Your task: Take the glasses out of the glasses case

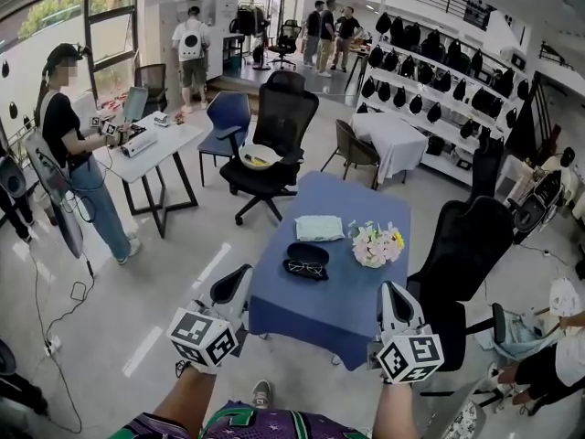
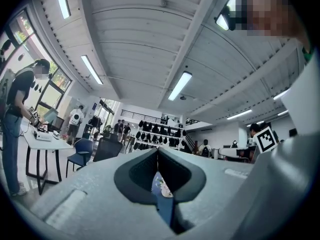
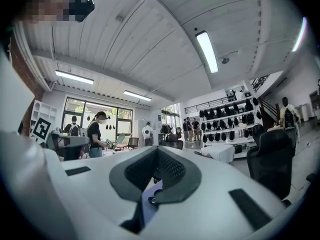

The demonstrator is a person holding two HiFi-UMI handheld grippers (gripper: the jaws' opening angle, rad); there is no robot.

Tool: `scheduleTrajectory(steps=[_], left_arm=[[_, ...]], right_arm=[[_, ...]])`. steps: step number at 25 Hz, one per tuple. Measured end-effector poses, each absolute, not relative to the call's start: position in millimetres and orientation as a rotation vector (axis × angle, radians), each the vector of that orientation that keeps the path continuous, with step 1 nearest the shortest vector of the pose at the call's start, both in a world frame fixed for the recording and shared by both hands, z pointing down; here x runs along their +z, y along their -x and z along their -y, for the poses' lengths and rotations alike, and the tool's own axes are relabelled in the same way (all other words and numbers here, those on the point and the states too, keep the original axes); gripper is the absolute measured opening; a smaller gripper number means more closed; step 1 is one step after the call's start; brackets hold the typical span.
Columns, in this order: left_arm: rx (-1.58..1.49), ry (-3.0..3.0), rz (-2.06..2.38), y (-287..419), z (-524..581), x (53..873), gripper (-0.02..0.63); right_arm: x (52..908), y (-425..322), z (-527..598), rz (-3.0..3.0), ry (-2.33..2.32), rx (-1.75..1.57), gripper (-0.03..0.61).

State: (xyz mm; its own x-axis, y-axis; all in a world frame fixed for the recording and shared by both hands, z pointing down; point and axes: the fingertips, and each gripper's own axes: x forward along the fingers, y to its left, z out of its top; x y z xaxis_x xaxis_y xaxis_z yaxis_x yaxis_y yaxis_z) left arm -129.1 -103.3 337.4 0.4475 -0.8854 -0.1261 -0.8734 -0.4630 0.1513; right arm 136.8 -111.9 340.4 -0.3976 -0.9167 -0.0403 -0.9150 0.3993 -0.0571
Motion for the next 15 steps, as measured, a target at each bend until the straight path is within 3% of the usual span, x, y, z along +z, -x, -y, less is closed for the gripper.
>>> scheduleTrajectory(steps=[15], left_arm=[[-0.287,-2.634,1.561,166,169,338,0.015]], right_arm=[[331,-99,169,-2.553,1.706,-0.008,0.003]])
